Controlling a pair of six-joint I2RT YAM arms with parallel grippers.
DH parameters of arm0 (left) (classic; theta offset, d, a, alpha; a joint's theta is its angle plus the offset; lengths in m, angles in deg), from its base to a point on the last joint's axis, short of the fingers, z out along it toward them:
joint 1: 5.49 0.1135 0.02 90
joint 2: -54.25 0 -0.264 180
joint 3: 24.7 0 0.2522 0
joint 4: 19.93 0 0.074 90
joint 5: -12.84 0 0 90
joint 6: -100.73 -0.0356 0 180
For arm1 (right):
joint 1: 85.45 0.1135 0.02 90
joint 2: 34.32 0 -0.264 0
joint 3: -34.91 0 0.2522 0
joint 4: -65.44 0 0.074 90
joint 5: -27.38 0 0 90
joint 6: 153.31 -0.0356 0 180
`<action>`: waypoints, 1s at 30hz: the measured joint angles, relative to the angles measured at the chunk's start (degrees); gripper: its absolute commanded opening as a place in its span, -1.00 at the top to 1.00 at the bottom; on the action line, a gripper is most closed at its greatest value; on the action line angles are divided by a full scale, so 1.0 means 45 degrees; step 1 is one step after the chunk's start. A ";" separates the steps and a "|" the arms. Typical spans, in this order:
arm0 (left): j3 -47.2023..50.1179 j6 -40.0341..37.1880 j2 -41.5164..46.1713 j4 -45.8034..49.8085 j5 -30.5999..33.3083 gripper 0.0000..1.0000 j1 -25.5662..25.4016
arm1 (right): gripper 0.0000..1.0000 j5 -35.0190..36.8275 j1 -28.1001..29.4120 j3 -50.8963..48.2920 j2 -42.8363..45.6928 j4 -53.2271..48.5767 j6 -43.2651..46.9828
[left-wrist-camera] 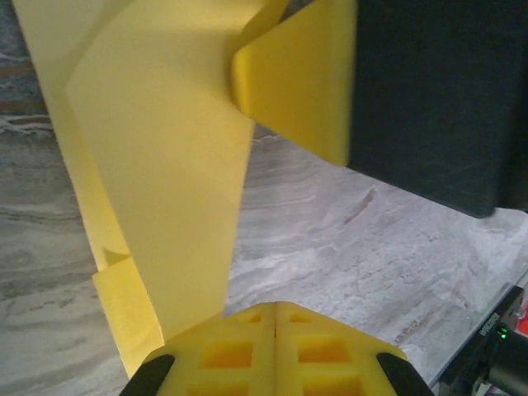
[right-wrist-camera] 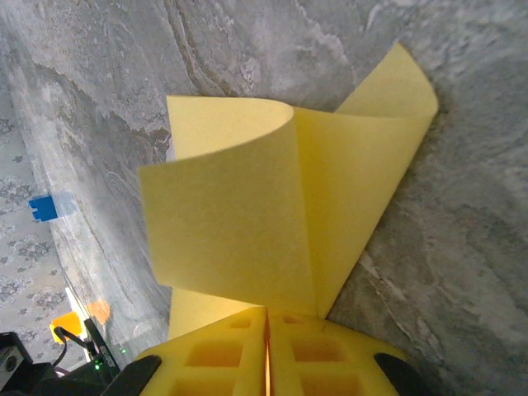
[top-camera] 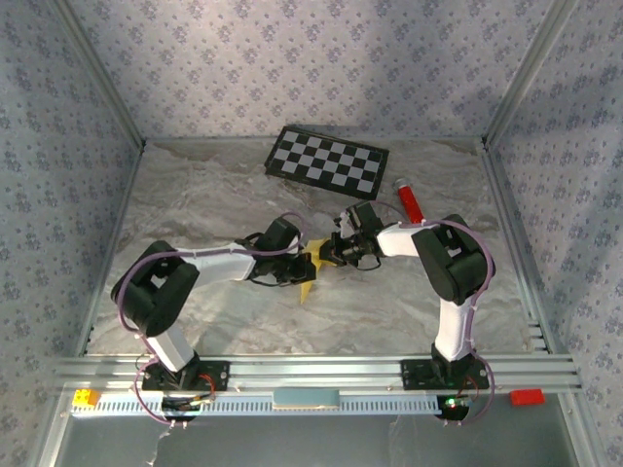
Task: Fold a paper plane with a square sheet of paper (pick it up from the middle)
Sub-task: Fold the wing for the fifth time at the center of the table.
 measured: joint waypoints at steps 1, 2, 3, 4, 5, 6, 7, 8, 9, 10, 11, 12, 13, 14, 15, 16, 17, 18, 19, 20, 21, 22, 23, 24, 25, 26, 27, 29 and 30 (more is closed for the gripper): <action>0.0000 -0.0005 -0.0034 0.0015 0.0063 0.98 0.0000 | 0.79 0.0000 0.0000 0.0000 0.0000 0.0000 0.0000; 0.0000 -0.0005 -0.0083 0.0024 0.0126 0.99 0.0000 | 0.79 0.0000 0.0000 0.0000 0.0005 0.0000 -0.0005; 0.0010 -0.0005 -0.0107 0.0010 0.0185 0.98 0.0000 | 0.79 0.0005 0.0000 0.0000 0.0000 0.0000 -0.0019; 0.0044 -0.0005 -0.0121 -0.0015 0.0238 0.99 0.0000 | 0.80 0.0010 0.0000 0.0000 0.0000 0.0000 -0.0039; 0.0126 -0.0005 -0.0121 -0.0092 0.0282 0.98 0.0000 | 0.79 0.0010 0.0000 0.0000 0.0005 0.0000 -0.0039; 0.0262 0.0000 -0.0121 -0.0214 0.0321 0.99 0.0000 | 0.79 0.0015 0.0000 0.0000 0.0005 0.0000 -0.0044; 0.0403 0.0000 -0.0121 -0.0321 0.0345 0.98 0.0000 | 0.80 0.0010 0.0000 0.0000 0.0000 0.0000 -0.0044; 0.0573 0.0000 -0.0126 -0.0384 0.0369 0.98 0.0000 | 0.79 0.0015 -0.0005 0.0000 0.0000 0.0000 -0.0044; 0.0772 0.0005 -0.0126 -0.0525 0.0374 0.98 0.0000 | 0.79 0.0015 0.0000 0.0000 0.0000 0.0000 -0.0044; 0.0894 0.0010 -0.0126 -0.0690 0.0369 0.98 0.0000 | 0.79 0.0015 0.0000 0.0000 0.0005 0.0000 -0.0044; 0.0957 0.0019 -0.0126 -0.0869 0.0364 0.98 0.0010 | 0.79 0.0015 0.0000 0.0000 0.0005 0.0000 -0.0044; 0.1044 0.0044 -0.0126 -0.1035 0.0350 0.99 0.0010 | 0.79 0.0015 0.0000 0.0000 0.0005 0.0000 -0.0044; 0.1112 0.0058 -0.0121 -0.1171 0.0325 0.99 0.0010 | 0.79 0.0015 0.0000 0.0000 0.0000 0.0000 -0.0044; 0.1195 0.0102 -0.0102 -0.1311 0.0306 1.00 0.0010 | 0.79 0.0015 0.0000 0.0000 0.0000 0.0000 -0.0044; 0.1273 0.0107 -0.0078 -0.1433 0.0306 1.00 0.0010 | 0.79 0.0015 0.0000 0.0000 0.0005 0.0000 -0.0044; 0.1326 0.0117 -0.0068 -0.1535 0.0306 1.00 0.0010 | 0.79 0.0015 0.0000 0.0000 0.0000 0.0000 -0.0044; 0.1413 0.0141 -0.0044 -0.1656 0.0296 1.00 0.0010 | 0.78 0.0015 0.0000 0.0000 0.0005 0.0000 -0.0044; 0.1525 0.0151 0.0005 -0.1792 0.0306 1.00 0.0010 | 0.77 0.0010 0.0000 0.0000 0.0005 0.0005 -0.0044; 0.1622 0.0146 0.0049 -0.1928 0.0306 1.00 0.0010 | 0.76 0.0005 -0.0005 0.0005 0.0019 0.0000 -0.0044; 0.1749 0.0146 0.0112 -0.2050 0.0311 1.00 0.0010 | 0.75 0.0005 0.0000 0.0010 0.0039 -0.0010 -0.0044; 0.1875 0.0136 0.0189 -0.2142 0.0316 1.00 0.0010 | 0.74 0.0015 0.0000 0.0019 0.0063 -0.0044 -0.0039; 0.1987 0.0102 0.0262 -0.2210 0.0316 1.00 0.0010 | 0.73 0.0029 0.0000 0.0024 0.0097 -0.0087 -0.0039; 0.2127 0.0058 0.0350 -0.2293 0.0311 1.00 0.0010 | 0.73 0.0034 0.0000 0.0024 0.0151 -0.0204 -0.0029; 0.2263 -0.0010 0.0447 -0.2336 0.0301 1.00 0.0010 | 0.73 0.0034 0.0019 0.0024 0.0238 -0.0393 0.0005; 0.2356 -0.0068 0.0525 -0.2336 0.0262 1.00 0.0010 | 0.72 0.0073 0.0034 0.0024 0.0350 -0.0549 0.0053; 0.2458 -0.0126 0.0602 -0.2341 0.0233 1.00 0.0010 | 0.72 0.0112 0.0034 0.0024 0.0525 -0.0729 0.0112; 0.2521 -0.0199 0.0656 -0.2346 0.0194 1.00 0.0010 | 0.72 0.0126 0.0034 0.0024 0.0753 -0.0855 0.0165; 0.2565 -0.0291 0.0680 -0.2351 0.0112 1.00 0.0010 | 0.71 0.0131 0.0049 0.0024 0.1224 -0.0996 0.0306; 0.2579 -0.0335 0.0680 -0.2375 0.0073 1.00 0.0010 | 0.71 0.0136 0.0073 0.0019 0.1491 -0.1005 0.0389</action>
